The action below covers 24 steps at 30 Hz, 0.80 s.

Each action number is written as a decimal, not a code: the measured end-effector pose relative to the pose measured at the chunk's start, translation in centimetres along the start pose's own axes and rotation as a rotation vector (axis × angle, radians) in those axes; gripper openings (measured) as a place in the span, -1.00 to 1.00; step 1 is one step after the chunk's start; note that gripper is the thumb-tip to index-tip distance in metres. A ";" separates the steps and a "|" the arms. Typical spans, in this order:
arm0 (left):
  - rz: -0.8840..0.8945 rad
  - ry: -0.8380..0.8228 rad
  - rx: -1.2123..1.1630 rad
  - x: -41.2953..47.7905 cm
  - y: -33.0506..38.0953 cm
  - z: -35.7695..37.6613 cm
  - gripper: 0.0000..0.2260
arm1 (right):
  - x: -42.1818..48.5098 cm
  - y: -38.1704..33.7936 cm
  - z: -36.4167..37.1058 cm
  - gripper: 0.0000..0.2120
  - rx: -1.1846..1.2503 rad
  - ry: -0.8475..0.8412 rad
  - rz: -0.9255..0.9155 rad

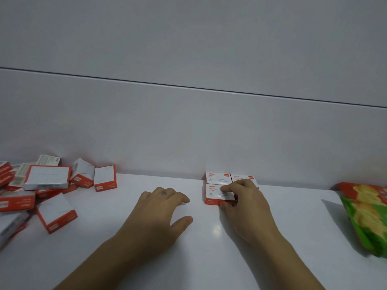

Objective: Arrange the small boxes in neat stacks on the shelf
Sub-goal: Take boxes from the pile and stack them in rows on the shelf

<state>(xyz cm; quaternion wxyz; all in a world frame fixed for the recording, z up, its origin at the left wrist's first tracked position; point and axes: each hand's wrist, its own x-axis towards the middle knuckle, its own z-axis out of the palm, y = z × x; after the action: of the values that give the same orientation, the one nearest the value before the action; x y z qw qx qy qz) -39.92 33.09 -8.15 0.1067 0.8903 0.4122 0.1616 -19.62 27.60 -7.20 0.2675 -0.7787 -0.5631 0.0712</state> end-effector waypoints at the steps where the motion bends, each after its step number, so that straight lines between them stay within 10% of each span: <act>1: -0.003 -0.004 0.001 0.0 0.1 -0.1 -0.61 | 0.0 0.0 0.0 -0.68 -0.009 0.001 0.001; 24: -0.123 0.025 0.064 -1.1 1.7 -2.1 -0.57 | -2.5 -4.2 0.1 -0.41 -0.100 -0.025 -0.234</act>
<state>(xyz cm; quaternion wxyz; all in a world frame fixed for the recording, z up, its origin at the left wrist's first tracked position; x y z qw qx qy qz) -40.16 31.32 -5.91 0.0826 0.8641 0.4725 0.1526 -24.07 26.27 -5.65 0.2277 -0.7189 -0.6564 0.0211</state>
